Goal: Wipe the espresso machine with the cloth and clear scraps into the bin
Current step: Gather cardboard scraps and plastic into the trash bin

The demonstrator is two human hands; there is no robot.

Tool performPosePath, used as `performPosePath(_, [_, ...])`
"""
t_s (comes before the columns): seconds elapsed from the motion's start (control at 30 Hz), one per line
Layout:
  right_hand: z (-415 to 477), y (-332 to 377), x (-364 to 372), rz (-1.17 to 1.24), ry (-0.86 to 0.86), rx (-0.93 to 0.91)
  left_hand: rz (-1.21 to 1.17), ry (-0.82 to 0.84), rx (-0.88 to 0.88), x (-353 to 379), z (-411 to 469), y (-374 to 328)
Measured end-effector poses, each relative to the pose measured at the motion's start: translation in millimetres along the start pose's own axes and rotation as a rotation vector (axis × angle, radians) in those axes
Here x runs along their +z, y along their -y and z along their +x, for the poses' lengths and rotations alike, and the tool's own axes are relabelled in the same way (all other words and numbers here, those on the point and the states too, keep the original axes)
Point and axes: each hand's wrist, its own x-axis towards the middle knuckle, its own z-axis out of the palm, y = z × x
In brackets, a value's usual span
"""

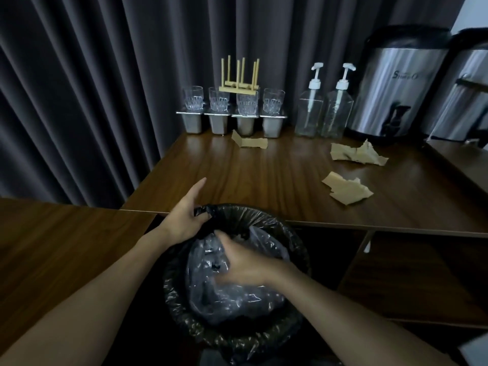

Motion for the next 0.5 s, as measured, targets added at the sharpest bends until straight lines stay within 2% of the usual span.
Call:
performPosePath(0.07, [-2, 8, 3, 0.041, 0.003, -0.040, -0.002, -0.004, -0.004, 0, -1, 0])
performPosePath(0.13, [-13, 14, -6, 0.083, -0.059, -0.095, -0.003, 0.001, 0.004, 0, 0, 2])
performPosePath(0.2, [-31, 22, -20, 0.021, -0.160, -0.148, -0.004, 0.000, 0.013, 1, 0, 2])
performPosePath(0.23, [-41, 26, -27, -0.099, -0.258, -0.179, -0.010, -0.005, 0.015, 1, 0, 2])
performPosePath(0.3, [-63, 29, -40, -0.394, -0.568, -0.225, -0.027, -0.006, 0.016, 2, 0, 0])
performPosePath(0.33, [-72, 25, -45, -0.472, -0.689, -0.222, -0.030, -0.003, 0.011, 2, 0, 1])
performPosePath(0.37, [-79, 18, -48, -0.491, -0.739, -0.175, -0.034, 0.000, 0.005, 2, -1, 0])
performPosePath(0.43, [-85, 2, -44, -0.404, -0.671, -0.025, -0.048, 0.008, -0.001, 1, -2, -1])
performPosePath(0.5, [-86, -7, -34, -0.148, -0.482, 0.037, -0.047, 0.007, 0.001, 1, -3, -1])
